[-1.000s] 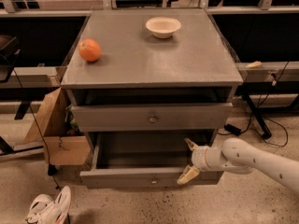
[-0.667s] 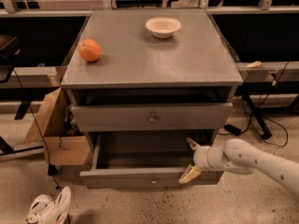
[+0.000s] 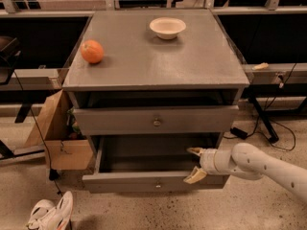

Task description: Close middle drawer

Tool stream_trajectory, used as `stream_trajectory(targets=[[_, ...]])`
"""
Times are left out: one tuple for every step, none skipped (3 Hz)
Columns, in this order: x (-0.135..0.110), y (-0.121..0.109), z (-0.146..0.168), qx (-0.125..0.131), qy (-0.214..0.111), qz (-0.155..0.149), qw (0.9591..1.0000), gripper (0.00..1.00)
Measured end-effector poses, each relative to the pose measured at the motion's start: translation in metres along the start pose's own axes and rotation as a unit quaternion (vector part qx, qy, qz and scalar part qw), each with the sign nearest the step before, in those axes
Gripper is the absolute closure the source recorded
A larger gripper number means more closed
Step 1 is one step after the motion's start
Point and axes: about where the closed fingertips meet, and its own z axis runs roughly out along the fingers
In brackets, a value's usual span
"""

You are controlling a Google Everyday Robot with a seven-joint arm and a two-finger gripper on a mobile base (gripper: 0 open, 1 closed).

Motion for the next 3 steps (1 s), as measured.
stream_trajectory(targets=[[-0.001,0.005,-0.004,0.0,0.0,0.0,1.0,0.62],[-0.005,0.007,-0.008,0.005,0.0,-0.008,1.0,0.85],[-0.011,0.005,-0.01,0.013,-0.001,-0.017,0.9998,1.0]])
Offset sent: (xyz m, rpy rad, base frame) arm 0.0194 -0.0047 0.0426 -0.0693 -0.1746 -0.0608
